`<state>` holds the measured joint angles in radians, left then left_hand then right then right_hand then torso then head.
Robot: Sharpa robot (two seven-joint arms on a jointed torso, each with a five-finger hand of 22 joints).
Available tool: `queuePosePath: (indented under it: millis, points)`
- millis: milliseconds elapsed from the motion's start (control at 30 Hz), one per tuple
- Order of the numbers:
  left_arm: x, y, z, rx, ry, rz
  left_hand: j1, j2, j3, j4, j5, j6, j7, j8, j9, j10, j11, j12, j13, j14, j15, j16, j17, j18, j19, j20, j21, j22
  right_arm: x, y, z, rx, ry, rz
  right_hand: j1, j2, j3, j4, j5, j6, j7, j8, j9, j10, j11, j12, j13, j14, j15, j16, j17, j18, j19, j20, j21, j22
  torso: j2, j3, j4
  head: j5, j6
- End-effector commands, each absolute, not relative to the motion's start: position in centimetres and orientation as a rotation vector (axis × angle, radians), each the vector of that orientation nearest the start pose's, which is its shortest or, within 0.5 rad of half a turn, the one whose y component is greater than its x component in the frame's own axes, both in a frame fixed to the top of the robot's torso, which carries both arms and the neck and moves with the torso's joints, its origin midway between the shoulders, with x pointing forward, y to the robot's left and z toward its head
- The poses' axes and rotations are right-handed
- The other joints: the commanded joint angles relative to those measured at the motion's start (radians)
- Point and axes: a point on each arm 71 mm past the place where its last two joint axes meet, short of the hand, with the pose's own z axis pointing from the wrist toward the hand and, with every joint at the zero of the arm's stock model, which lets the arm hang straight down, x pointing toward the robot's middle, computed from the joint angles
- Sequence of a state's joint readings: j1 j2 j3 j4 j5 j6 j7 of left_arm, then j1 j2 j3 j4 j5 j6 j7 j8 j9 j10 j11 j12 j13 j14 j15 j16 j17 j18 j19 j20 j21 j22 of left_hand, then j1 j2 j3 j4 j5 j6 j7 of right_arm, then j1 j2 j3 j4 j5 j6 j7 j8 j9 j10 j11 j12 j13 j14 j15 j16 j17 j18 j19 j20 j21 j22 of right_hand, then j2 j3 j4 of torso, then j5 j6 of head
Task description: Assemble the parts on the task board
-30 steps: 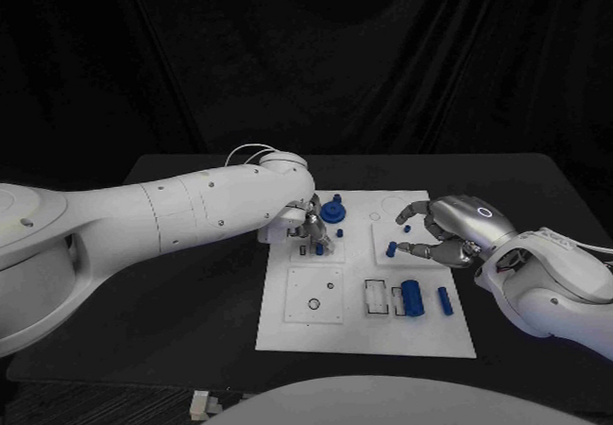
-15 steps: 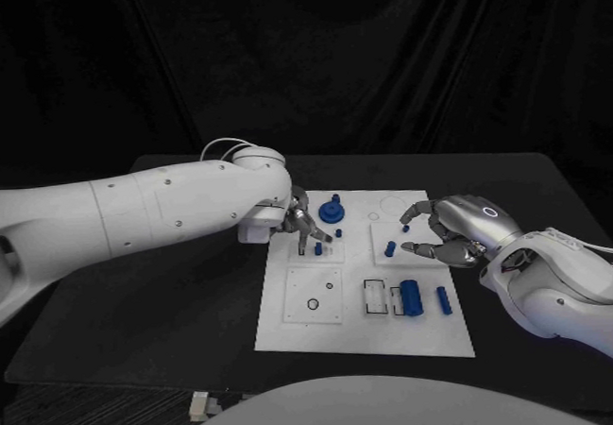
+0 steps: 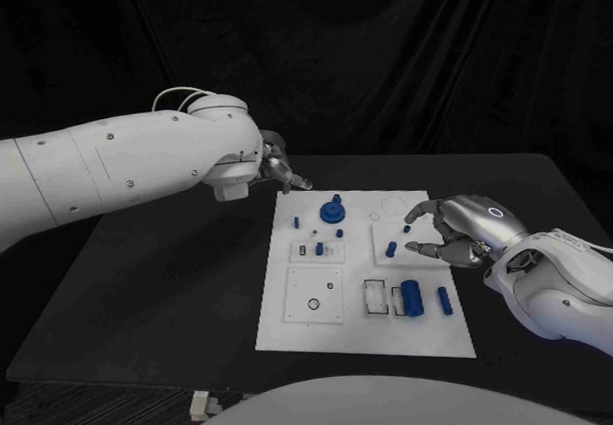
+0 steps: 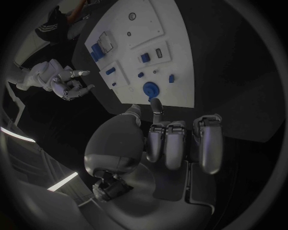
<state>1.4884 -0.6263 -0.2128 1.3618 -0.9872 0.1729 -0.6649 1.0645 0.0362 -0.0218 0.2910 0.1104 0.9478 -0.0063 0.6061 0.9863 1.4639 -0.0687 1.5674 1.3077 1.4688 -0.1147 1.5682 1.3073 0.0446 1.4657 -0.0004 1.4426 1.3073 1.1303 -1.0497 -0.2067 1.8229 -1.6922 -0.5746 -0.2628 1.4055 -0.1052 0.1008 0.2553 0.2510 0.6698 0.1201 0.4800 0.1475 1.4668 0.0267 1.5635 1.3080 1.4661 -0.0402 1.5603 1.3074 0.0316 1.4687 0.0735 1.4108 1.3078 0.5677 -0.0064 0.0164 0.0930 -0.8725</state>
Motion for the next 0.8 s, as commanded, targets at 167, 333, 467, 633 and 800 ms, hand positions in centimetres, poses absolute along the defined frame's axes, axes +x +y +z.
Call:
queuePosePath:
  millis: [167, 333, 467, 633, 800]
  points:
    - [54.9, 17.3, -17.6, -0.103, 2.35, -0.135, 0.037, 0.008, -0.009, -0.004, 0.024, 0.015, 0.002, -0.038, -0.018, 0.107, -0.006, 0.003, 0.263, 0.102, -0.007, 0.003, 0.264, -0.017, 0.06, -0.007, 0.001, 0.227, 38.6, -21.6, -22.6, -0.184, 1.582, 0.602, 0.006, -0.007, 0.0, 0.009, 0.008, 0.012, -0.002, 0.008, -0.002, 0.097, -0.004, 0.002, 0.253, 0.096, -0.003, -0.006, 0.227, 0.009, 0.025, -0.007, 0.005, 0.209, 0.0, 0.0001, 0.0007, 0.0, 0.0]
    - [55.8, 17.0, -19.4, -0.092, 2.371, -0.105, 0.054, 0.003, -0.013, -0.006, 0.018, 0.023, 0.003, -0.048, -0.021, 0.107, -0.005, 0.003, 0.263, 0.102, -0.006, 0.003, 0.264, -0.017, 0.058, -0.006, 0.0, 0.227, 38.5, -21.4, -22.5, -0.186, 1.573, 0.616, 0.005, -0.008, -0.002, 0.015, 0.011, 0.021, -0.003, 0.012, -0.002, 0.104, -0.003, 0.007, 0.263, 0.097, -0.003, -0.004, 0.231, 0.006, 0.029, -0.007, 0.013, 0.212, 0.005, -0.0004, -0.0009, 0.0, 0.0]
    - [56.0, 16.4, -20.9, -0.084, 2.385, -0.111, 0.066, 0.002, -0.02, -0.003, -0.008, 0.03, 0.005, -0.063, -0.024, 0.107, -0.003, 0.003, 0.263, 0.102, -0.004, 0.003, 0.264, -0.015, 0.055, -0.005, -0.006, 0.225, 38.5, -21.3, -22.5, -0.187, 1.57, 0.622, 0.004, -0.008, -0.003, 0.017, 0.012, 0.024, -0.003, 0.013, -0.003, 0.104, -0.002, 0.007, 0.263, 0.098, -0.002, -0.003, 0.233, 0.006, 0.031, -0.007, 0.015, 0.213, 0.004, -0.0001, -0.0007, -0.005, 0.0]
    - [55.9, 15.9, -22.1, -0.074, 2.403, -0.124, 0.062, 0.006, -0.035, -0.001, -0.04, 0.029, 0.011, -0.082, -0.025, 0.107, 0.003, 0.003, 0.263, 0.102, 0.001, 0.003, 0.264, -0.013, 0.049, 0.0, -0.019, 0.221, 38.5, -21.2, -22.5, -0.188, 1.57, 0.624, 0.004, -0.008, -0.003, 0.017, 0.012, 0.024, -0.003, 0.013, -0.003, 0.104, -0.002, 0.007, 0.263, 0.098, -0.002, -0.003, 0.233, 0.006, 0.031, -0.007, 0.015, 0.213, 0.002, 0.0001, 0.0003, -0.005, 0.0]
    - [55.7, 15.6, -22.9, -0.07, 2.416, -0.126, 0.055, 0.008, -0.046, -0.001, -0.052, 0.026, 0.015, -0.092, -0.025, 0.107, 0.007, 0.003, 0.263, 0.102, 0.005, 0.003, 0.264, -0.009, 0.041, 0.003, -0.034, 0.217, 38.5, -21.2, -22.5, -0.188, 1.571, 0.624, 0.004, -0.008, -0.003, 0.017, 0.012, 0.024, -0.003, 0.013, -0.003, 0.104, -0.002, 0.007, 0.263, 0.098, -0.002, -0.003, 0.233, 0.006, 0.031, -0.007, 0.015, 0.213, 0.001, 0.0001, -0.0002, -0.006, 0.0]
